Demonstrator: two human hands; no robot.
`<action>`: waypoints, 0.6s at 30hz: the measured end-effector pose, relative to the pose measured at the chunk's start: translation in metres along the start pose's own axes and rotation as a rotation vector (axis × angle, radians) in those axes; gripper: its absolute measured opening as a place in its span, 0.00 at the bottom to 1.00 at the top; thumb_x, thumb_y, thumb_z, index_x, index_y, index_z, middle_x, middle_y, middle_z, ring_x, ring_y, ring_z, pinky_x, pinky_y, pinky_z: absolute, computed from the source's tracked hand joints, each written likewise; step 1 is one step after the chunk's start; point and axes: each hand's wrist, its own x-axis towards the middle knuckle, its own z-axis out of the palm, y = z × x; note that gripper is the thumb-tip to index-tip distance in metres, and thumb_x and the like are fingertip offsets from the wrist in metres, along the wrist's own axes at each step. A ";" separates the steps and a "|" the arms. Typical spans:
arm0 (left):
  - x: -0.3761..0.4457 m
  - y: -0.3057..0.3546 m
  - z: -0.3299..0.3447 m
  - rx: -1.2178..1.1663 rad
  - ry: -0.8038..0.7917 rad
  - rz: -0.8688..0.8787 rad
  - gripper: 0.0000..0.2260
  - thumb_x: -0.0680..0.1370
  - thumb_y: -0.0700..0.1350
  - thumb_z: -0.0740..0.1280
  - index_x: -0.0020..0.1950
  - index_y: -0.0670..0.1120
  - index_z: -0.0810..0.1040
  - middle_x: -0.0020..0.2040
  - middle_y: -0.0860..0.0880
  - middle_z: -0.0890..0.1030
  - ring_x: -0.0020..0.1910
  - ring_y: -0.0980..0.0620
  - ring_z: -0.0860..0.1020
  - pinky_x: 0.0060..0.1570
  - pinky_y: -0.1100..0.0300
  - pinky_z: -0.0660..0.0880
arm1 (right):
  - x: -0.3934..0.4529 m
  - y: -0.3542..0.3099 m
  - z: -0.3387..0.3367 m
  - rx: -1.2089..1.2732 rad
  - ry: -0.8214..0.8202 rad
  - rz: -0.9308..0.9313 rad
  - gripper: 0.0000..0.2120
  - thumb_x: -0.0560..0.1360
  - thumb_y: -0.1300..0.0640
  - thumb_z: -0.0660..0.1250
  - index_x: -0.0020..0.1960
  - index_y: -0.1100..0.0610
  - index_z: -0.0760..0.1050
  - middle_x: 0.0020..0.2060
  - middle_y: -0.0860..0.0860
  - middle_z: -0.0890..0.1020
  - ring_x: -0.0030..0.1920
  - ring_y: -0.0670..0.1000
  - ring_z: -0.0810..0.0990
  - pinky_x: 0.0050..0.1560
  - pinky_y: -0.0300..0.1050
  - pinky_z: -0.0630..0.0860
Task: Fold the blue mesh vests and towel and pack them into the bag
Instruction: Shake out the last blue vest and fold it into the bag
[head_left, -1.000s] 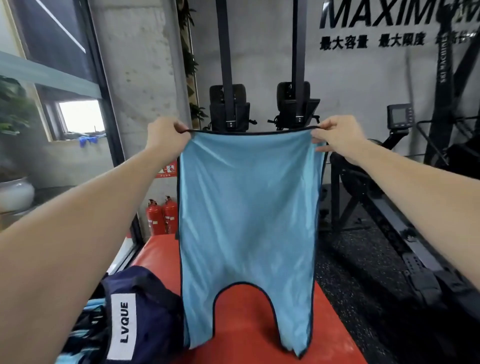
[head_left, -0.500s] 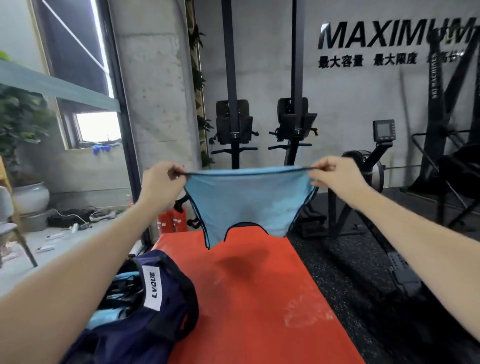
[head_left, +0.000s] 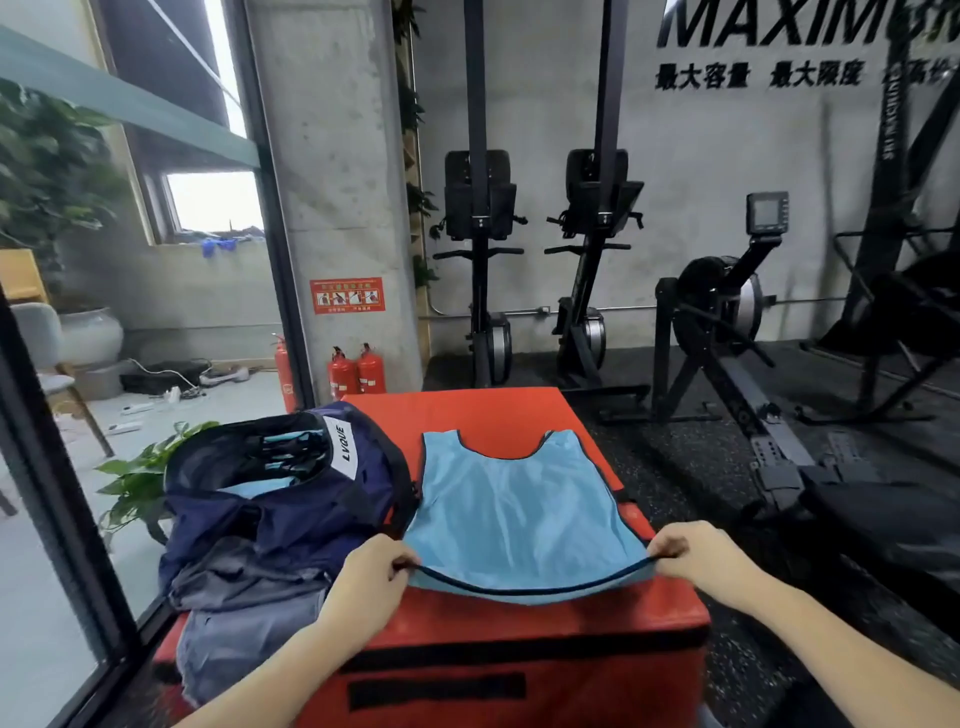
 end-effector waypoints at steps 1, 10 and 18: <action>-0.008 0.000 0.002 0.030 -0.052 0.005 0.14 0.75 0.37 0.68 0.46 0.57 0.84 0.39 0.60 0.76 0.40 0.61 0.75 0.48 0.70 0.69 | -0.006 0.004 0.005 -0.032 0.004 0.005 0.11 0.64 0.63 0.77 0.36 0.47 0.83 0.32 0.42 0.85 0.34 0.39 0.81 0.41 0.34 0.75; -0.051 -0.005 0.003 0.025 -0.256 0.030 0.17 0.70 0.37 0.69 0.36 0.62 0.78 0.41 0.60 0.82 0.45 0.64 0.78 0.48 0.70 0.71 | -0.050 0.015 0.008 -0.129 -0.112 0.016 0.10 0.68 0.59 0.78 0.38 0.45 0.82 0.35 0.42 0.85 0.39 0.38 0.82 0.43 0.30 0.74; -0.051 -0.006 0.007 0.104 -0.478 0.042 0.12 0.73 0.40 0.70 0.43 0.59 0.82 0.34 0.72 0.78 0.38 0.71 0.76 0.42 0.76 0.68 | -0.052 0.017 0.008 -0.336 -0.313 0.029 0.08 0.67 0.58 0.71 0.41 0.45 0.80 0.42 0.43 0.80 0.43 0.42 0.80 0.39 0.31 0.73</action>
